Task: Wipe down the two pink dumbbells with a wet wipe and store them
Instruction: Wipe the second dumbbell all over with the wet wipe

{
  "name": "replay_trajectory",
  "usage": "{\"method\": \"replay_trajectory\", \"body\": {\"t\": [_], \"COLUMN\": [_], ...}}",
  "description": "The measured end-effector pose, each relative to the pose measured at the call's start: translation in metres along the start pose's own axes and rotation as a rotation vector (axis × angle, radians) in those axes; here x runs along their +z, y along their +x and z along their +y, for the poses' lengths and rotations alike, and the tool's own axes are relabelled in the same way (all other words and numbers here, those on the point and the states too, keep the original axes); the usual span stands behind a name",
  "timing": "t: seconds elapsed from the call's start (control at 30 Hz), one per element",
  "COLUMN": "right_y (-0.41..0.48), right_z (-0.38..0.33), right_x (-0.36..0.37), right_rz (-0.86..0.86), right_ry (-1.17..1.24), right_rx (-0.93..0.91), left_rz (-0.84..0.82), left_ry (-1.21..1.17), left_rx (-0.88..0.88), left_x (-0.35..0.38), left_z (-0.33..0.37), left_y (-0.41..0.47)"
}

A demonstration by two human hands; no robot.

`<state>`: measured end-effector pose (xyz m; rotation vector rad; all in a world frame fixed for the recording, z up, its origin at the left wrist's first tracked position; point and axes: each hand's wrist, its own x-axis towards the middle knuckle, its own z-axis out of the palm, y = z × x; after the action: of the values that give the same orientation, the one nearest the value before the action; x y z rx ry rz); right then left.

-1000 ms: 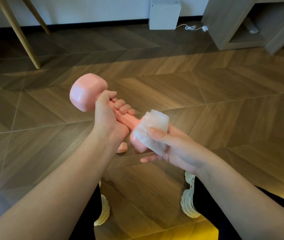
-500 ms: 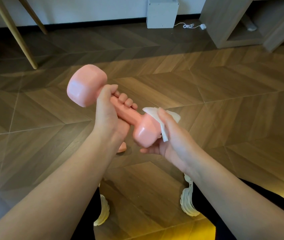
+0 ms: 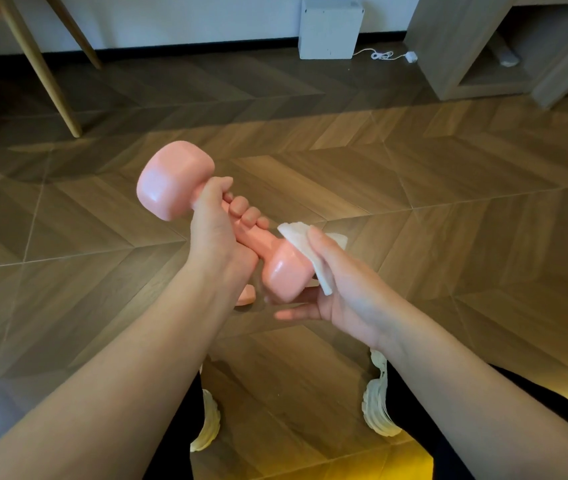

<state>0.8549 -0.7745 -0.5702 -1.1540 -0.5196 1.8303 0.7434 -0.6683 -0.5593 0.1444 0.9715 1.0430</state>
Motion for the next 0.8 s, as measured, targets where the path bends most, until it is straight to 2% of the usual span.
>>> {"method": "replay_trajectory", "body": {"t": [0.1, 0.33, 0.6, 0.7, 0.8], "right_y": [-0.001, 0.000, -0.009, -0.008, -0.006], "right_z": [0.002, 0.005, -0.005, -0.002, 0.004], "right_x": [-0.004, 0.004, -0.016, -0.014, -0.004], "right_rz": [-0.051, 0.143, -0.159, -0.132, -0.018], "right_ry": [-0.015, -0.108, -0.040, -0.056, -0.119], "right_rx": [-0.020, -0.043, -0.020, -0.043, -0.096], "left_rz": [0.010, -0.011, -0.007, 0.004, -0.006], "left_ry": [0.013, 0.056, 0.014, -0.003, 0.006], "left_rx": [-0.005, 0.003, -0.015, -0.026, -0.005], "left_x": [-0.003, 0.002, 0.001, 0.000, 0.000], "left_z": [0.000, -0.009, -0.001, -0.001, -0.001], "left_y": [0.001, -0.003, 0.003, 0.002, 0.000]}}
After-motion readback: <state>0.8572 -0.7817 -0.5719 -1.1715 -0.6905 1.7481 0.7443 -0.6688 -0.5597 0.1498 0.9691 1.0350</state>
